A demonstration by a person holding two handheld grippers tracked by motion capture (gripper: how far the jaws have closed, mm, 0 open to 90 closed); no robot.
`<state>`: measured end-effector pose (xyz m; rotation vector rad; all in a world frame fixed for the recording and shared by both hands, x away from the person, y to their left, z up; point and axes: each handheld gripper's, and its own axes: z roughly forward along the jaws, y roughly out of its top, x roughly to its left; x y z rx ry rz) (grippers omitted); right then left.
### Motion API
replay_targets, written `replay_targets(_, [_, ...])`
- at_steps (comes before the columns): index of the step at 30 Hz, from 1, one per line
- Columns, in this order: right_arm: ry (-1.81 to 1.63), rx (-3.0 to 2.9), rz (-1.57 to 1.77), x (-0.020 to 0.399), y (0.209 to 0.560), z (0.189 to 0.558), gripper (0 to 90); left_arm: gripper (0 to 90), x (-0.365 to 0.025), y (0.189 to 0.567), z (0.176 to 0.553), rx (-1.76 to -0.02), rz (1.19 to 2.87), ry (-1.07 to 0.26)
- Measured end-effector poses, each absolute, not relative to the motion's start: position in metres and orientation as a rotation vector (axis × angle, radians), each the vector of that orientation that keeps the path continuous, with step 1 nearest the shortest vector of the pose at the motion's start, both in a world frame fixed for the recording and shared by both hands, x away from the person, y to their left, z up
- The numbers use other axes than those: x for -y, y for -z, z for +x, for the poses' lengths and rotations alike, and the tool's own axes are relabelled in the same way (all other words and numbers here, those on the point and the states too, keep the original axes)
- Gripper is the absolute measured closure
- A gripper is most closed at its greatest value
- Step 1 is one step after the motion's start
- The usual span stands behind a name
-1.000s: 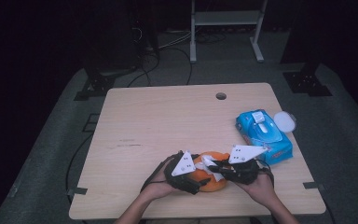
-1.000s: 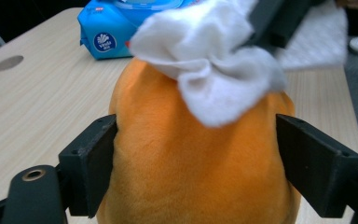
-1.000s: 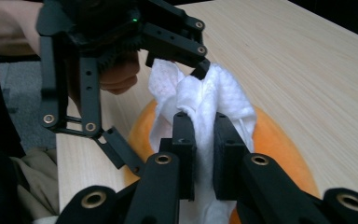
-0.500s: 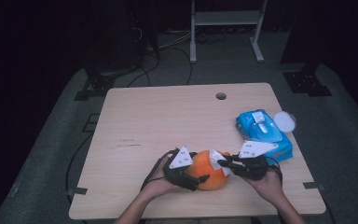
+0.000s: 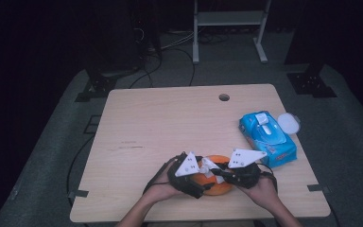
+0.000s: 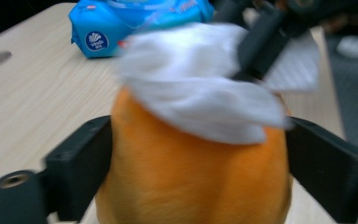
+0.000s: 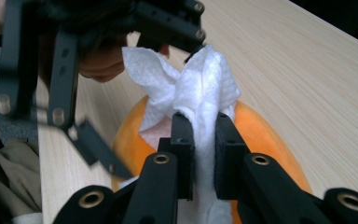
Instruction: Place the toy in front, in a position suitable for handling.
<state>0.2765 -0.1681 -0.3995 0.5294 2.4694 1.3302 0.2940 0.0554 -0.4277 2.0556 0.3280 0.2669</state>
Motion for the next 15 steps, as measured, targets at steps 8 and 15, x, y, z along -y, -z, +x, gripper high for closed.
replay_targets(8, [-1.390, -2.462, 0.546, 0.171, 0.394, 0.276, 81.8, 14.1, -0.061, 0.436, 0.304, -0.440, 2.052, -0.108])
replay_targets(15, [-1.410, -2.341, 0.516, 0.173, 0.373, 0.267, 82.0, 29.5, -0.055, 0.410, 0.283, -0.260, 2.005, -0.506])
